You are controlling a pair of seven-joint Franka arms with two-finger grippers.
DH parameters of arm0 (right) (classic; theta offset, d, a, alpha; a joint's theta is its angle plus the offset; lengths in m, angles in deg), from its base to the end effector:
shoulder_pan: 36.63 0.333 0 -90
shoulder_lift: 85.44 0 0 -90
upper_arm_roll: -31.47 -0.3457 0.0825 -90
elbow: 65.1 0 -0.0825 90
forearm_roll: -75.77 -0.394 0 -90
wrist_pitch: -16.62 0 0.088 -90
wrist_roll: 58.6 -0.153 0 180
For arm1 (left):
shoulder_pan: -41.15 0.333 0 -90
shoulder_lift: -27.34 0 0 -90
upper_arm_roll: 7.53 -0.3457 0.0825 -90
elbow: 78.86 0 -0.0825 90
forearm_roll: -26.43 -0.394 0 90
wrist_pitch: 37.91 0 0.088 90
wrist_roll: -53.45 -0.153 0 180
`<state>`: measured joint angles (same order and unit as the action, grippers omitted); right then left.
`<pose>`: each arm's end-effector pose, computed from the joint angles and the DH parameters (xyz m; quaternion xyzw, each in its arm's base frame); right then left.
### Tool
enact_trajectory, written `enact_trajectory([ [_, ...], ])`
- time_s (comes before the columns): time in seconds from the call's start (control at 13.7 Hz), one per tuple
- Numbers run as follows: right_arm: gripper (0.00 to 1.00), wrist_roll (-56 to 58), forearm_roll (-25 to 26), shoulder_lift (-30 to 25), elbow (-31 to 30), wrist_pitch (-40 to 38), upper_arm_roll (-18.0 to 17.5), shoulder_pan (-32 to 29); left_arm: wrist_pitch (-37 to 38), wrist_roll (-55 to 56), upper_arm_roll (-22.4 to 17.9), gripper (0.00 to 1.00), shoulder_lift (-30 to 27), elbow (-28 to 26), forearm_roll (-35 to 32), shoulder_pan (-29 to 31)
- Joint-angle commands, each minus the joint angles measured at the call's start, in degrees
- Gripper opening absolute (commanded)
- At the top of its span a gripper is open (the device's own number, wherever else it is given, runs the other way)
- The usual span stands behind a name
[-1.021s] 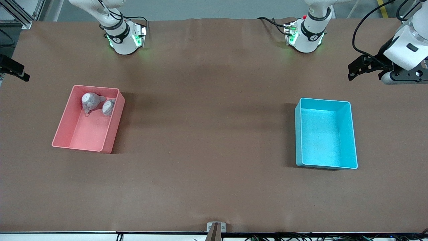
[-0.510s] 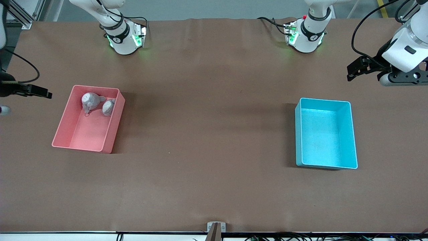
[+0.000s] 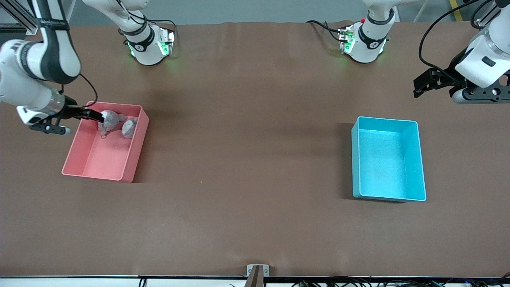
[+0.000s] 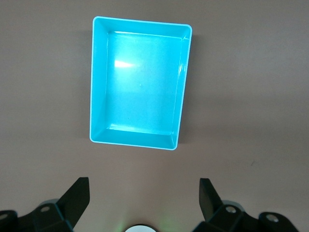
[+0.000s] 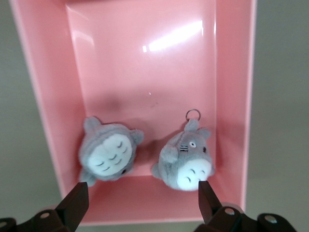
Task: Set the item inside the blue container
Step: 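Reach the right gripper down into the pink box toward a grey plush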
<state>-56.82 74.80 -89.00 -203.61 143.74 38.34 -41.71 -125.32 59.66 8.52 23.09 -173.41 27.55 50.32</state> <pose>0.4546 -0.0947 0.2994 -0.9932 0.0936 0.0668 0.0182 0.5272 -0.0719 0.6054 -0.9996 0.0054 0.0264 0.0035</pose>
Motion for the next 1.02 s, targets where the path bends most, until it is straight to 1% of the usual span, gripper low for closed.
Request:
enact_trajectory([
  [0.0,1.0,-0.64,0.1,-2.68,-10.62,11.62,-0.62,-1.6,-0.13,-0.14,0.38,1.0,0.03,0.24,-1.03,0.33],
  [0.15,1.0,-0.56,0.53,-0.67,-11.52,15.06,-0.54,-2.39,-0.22,-0.14,0.38,1.0,0.12,0.24,-1.03,0.33],
  [0.29,1.0,-0.56,4.12,1.7,-11.52,18.23,-0.54,-4.75,-0.22,-0.14,0.38,1.0,0.12,0.15,-1.03,0.33],
  [0.36,1.0,-0.64,4.84,2.58,-11.69,19.46,-0.62,-5.99,-0.22,-0.14,0.38,1.0,0.38,0.15,-1.03,0.24],
  [0.58,1.0,-0.99,4.93,5.66,-11.87,21.14,-0.71,-8.01,-0.22,-0.14,0.38,1.0,0.65,0.15,-1.03,0.15],
  [0.95,1.0,-2.66,4.58,7.95,-11.78,21.32,-0.8,-7.76,-0.22,-0.14,0.38,1.0,1.0,0.15,-1.03,0.15],
])
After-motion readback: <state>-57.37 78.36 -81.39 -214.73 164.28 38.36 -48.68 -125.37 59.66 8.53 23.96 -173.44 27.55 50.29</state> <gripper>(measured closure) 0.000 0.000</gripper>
